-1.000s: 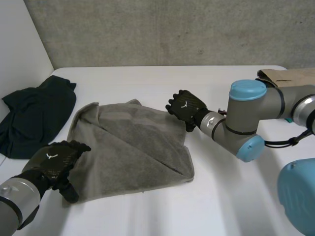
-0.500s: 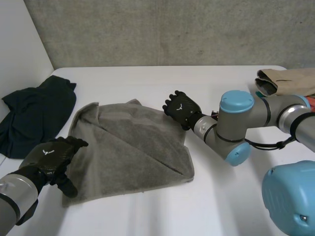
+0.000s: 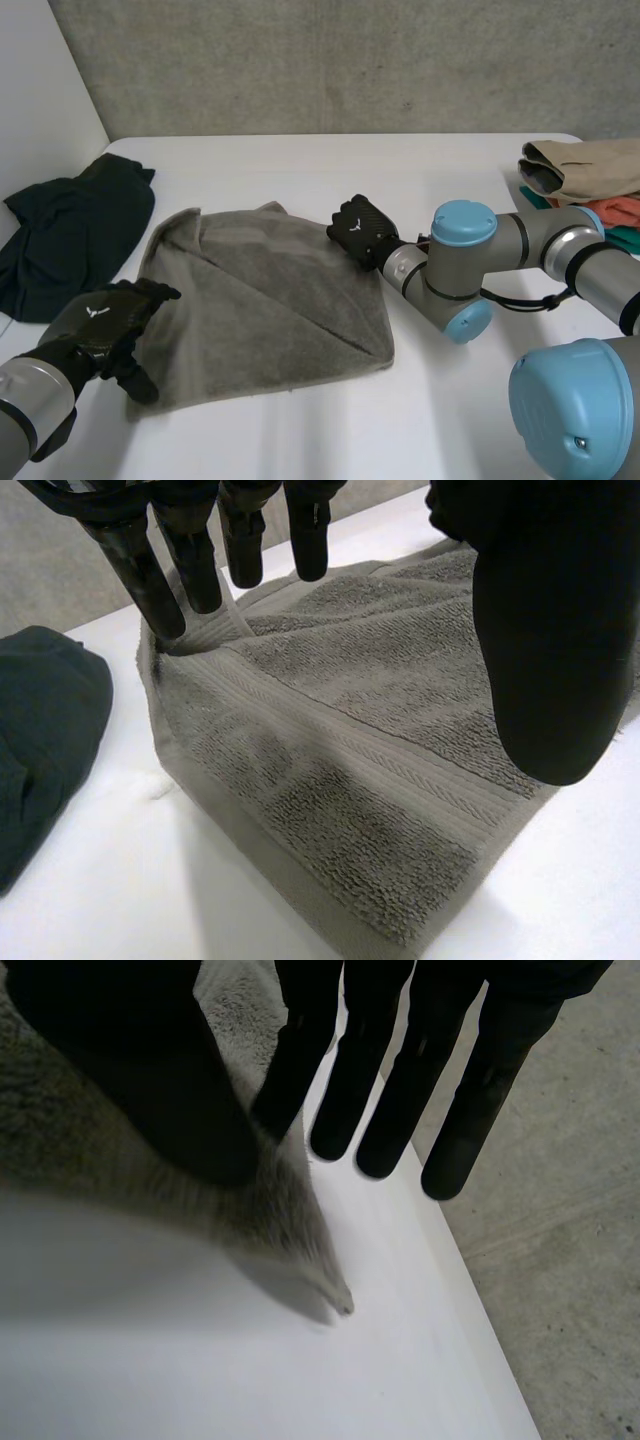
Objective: Fold the laundry.
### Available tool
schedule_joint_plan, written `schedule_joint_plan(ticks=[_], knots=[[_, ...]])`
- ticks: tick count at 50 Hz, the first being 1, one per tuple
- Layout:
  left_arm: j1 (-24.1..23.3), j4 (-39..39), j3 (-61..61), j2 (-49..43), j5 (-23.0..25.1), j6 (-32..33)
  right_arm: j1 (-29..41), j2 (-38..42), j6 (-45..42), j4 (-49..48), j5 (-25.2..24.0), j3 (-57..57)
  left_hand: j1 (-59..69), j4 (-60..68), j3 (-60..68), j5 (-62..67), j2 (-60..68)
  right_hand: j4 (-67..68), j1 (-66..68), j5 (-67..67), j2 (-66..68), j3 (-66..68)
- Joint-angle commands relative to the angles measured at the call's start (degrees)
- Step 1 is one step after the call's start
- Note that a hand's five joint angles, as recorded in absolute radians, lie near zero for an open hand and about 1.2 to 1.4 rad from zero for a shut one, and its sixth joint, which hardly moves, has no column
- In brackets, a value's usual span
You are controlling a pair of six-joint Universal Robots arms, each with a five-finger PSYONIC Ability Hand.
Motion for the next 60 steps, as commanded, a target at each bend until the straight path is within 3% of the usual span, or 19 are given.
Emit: schedule_joint_plan(ticks=[1,8,14,20,25,45,60], knots=[[-0.2,-0.1,-0.7,-0.3,0.1,0.3,-1.4,-4.7,2.5,0.0,1.9,1.6,-2.5,-2.1,-2.8,-2.9,-2.1,19.1,18.7,20.1,18.0,18.5],[-0.2,0.0,-0.5,-2.6,0.0,1.6,-4.6,-17.7,18.3,-4.4,3.7,11.4,-2.5,-2.1,-2.8,-2.9,-2.1,19.1,18.7,20.1,18.0,18.5],[-0.6,0.4,0.4,-7.9,-0.1,5.5,-7.8,-26.6,18.0,-4.1,3.4,21.7,-2.5,-2.1,-2.8,-2.9,-2.1,19.1,18.7,20.1,18.0,18.5],[-1.3,1.4,2.0,-14.3,-0.4,9.8,-10.7,-33.5,13.1,1.0,7.4,31.0,-0.1,0.3,-0.4,-0.6,0.3,19.1,18.7,20.1,18.0,18.5],[-1.0,2.5,3.2,-17.3,-0.6,11.5,-12.8,-36.0,11.2,2.5,9.2,35.8,6.0,6.3,5.6,5.5,6.4,19.1,18.7,20.1,18.0,18.5],[-1.2,9.8,4.2,-22.3,-1.2,12.3,-14.1,-37.1,11.8,-0.1,5.9,43.5,15.9,16.2,15.6,15.4,16.3,19.1,18.7,20.1,18.0,18.5],[-1.7,18.6,4.7,-23.6,-2.9,12.6,-13.5,-37.7,11.9,-2.9,5.9,47.0,41.1,41.5,40.8,40.6,41.5,19.1,18.7,20.1,18.0,18.5]])
